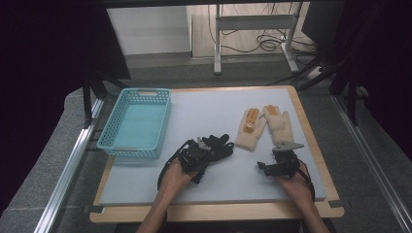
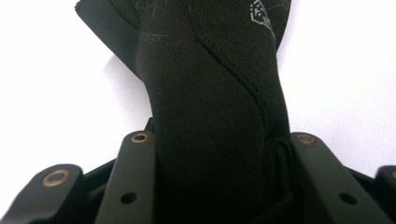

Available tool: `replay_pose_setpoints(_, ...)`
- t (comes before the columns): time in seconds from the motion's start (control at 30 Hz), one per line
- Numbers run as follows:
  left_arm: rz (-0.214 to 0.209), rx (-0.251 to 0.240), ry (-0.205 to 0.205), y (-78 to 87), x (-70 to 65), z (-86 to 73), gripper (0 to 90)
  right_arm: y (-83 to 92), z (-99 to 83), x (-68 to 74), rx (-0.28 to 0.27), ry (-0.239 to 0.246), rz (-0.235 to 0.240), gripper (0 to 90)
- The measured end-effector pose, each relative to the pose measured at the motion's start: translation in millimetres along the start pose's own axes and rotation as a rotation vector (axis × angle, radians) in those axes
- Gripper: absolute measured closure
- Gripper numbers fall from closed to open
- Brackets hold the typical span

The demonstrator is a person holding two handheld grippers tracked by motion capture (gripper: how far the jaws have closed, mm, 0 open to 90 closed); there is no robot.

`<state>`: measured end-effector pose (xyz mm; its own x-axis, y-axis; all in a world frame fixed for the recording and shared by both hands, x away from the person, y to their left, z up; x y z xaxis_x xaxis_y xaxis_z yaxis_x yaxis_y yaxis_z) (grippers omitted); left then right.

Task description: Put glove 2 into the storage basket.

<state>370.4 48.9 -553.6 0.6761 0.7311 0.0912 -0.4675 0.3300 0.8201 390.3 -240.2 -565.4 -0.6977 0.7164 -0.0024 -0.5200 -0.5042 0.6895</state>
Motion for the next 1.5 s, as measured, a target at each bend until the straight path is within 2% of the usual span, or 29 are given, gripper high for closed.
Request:
replay_pose_setpoints(0.23,-0.008,-0.033,0.031,13.9,12.4,13.8,61.2,0.0,0.0,0.0,0.000,0.000,0.000,16.5)
replay_pose_setpoints(0.43,0.022,-0.042,0.041,29.0,30.5,24.2,60.5,0.0,-0.1,-0.1,0.000,0.002,-0.001,16.5)
replay_pose_setpoints(0.57,0.048,-0.043,0.052,37.2,45.7,28.3,60.2,0.1,0.0,-0.1,-0.001,0.001,-0.001,16.4)
replay_pose_setpoints(0.97,0.118,-0.055,0.148,72.5,99.7,37.5,59.5,0.1,-0.1,0.0,-0.001,0.001,-0.001,16.5)
replay_pose_setpoints(1.13,0.162,-0.049,0.193,85.7,126.3,34.7,59.3,0.1,0.0,0.0,-0.001,0.002,-0.001,16.4)
replay_pose_setpoints(1.23,0.184,-0.054,0.240,91.3,143.2,29.3,59.0,0.1,0.0,0.0,-0.001,0.002,-0.001,16.4)
replay_pose_setpoints(1.37,0.221,-0.046,0.295,97.5,167.0,17.0,58.9,0.1,0.0,0.0,-0.001,0.002,-0.001,16.4)
replay_pose_setpoints(1.5,0.262,-0.017,0.344,100.1,191.0,0.6,58.9,0.1,0.0,-0.1,-0.001,0.002,-0.001,16.4)
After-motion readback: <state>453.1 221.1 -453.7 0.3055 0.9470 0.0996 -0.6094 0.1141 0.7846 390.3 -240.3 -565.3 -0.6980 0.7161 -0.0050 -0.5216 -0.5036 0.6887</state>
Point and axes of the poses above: each handheld gripper's, and its own axes: y roughly backward along the jaws, z roughly out of its top, x roughly to its left, the point moved 5 cm from there along -y, roughly forward along the jaws, and after that the axes turned 4 degrees about z, right-handed, at the moved point
